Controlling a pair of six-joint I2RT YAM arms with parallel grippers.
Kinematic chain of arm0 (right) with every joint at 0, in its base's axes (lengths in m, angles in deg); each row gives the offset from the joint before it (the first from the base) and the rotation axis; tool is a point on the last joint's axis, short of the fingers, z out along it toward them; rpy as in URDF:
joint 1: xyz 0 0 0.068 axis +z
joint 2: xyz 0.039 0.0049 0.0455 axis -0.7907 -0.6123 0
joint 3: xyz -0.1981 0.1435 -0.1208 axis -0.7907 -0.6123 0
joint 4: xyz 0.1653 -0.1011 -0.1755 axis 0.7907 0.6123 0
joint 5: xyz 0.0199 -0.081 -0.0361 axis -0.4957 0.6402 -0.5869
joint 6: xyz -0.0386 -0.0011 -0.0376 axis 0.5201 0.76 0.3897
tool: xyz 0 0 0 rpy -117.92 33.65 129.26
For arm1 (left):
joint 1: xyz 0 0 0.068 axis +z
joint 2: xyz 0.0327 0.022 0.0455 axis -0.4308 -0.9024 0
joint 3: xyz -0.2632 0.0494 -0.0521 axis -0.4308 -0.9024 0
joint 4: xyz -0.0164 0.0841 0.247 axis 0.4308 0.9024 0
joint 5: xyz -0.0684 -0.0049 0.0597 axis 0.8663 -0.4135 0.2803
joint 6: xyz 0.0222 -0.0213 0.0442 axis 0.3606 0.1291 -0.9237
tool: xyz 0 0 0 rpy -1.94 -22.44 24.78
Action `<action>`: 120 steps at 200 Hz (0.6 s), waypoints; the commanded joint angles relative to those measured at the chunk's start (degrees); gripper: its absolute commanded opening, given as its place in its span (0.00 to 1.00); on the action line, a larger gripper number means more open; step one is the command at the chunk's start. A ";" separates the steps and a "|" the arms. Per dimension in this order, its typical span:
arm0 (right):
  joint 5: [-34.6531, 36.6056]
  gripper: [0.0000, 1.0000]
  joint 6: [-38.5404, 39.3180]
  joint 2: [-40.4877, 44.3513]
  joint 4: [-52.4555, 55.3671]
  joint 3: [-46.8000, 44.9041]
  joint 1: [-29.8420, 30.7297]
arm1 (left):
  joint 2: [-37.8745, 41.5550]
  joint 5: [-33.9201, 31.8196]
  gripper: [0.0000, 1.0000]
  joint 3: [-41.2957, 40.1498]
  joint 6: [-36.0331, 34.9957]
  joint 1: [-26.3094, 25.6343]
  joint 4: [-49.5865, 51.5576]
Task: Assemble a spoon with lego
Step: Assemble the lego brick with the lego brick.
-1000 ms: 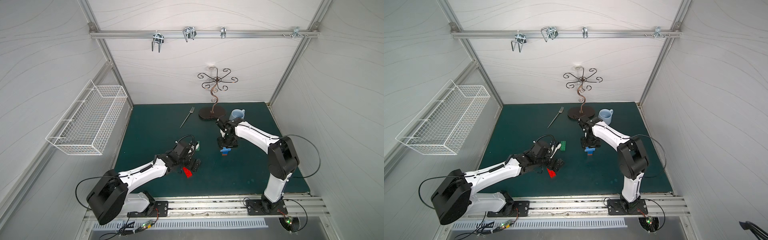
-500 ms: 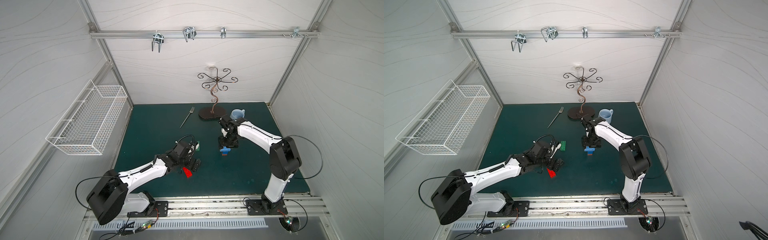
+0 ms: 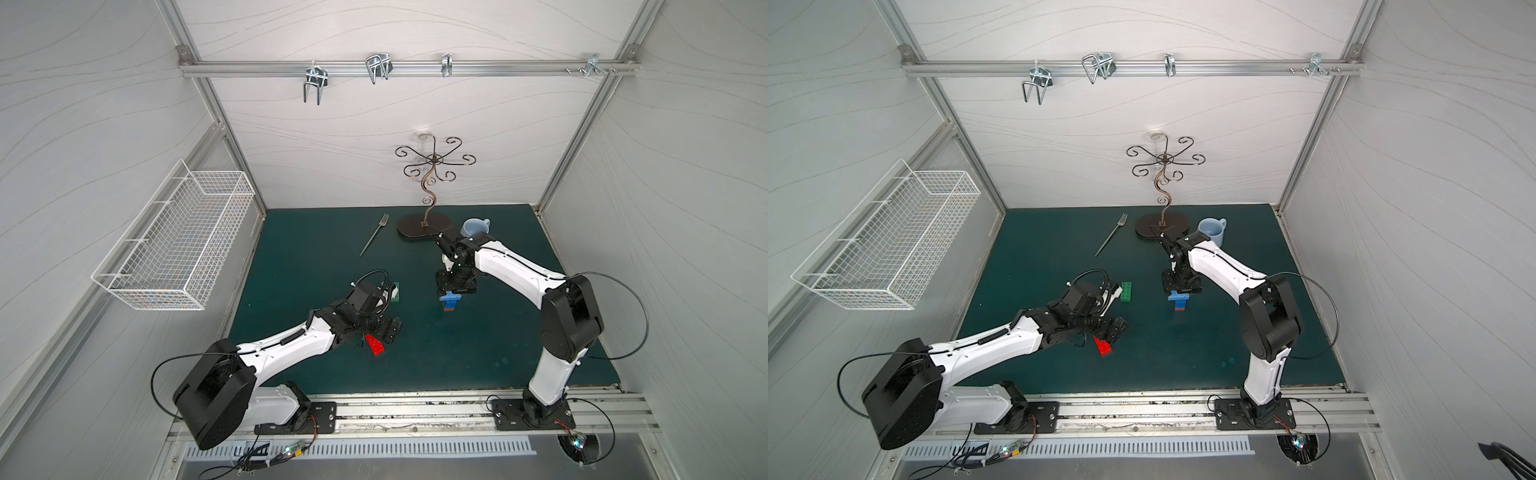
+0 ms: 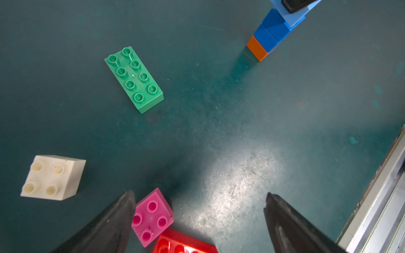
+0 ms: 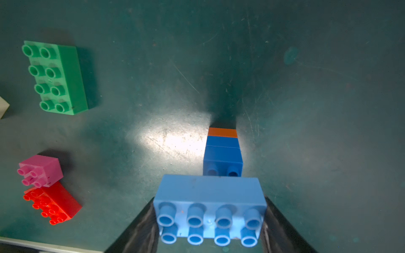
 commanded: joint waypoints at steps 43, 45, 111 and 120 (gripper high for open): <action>1.46 0.63 0.87 0.71 2.23 0.75 0.01 | 0.55 -0.51 0.97 1.19 0.49 -0.26 -1.19; 1.42 0.63 0.86 0.70 2.16 0.73 0.02 | 0.57 -0.56 0.97 1.20 0.50 -0.29 -1.16; 0.82 0.63 0.99 -0.43 1.02 -0.13 -0.30 | 0.23 -0.51 0.97 1.16 0.59 -0.22 -1.20; 0.71 0.63 1.01 -0.53 0.92 -0.21 -0.33 | 0.21 -0.64 0.97 1.11 0.53 -0.29 -1.22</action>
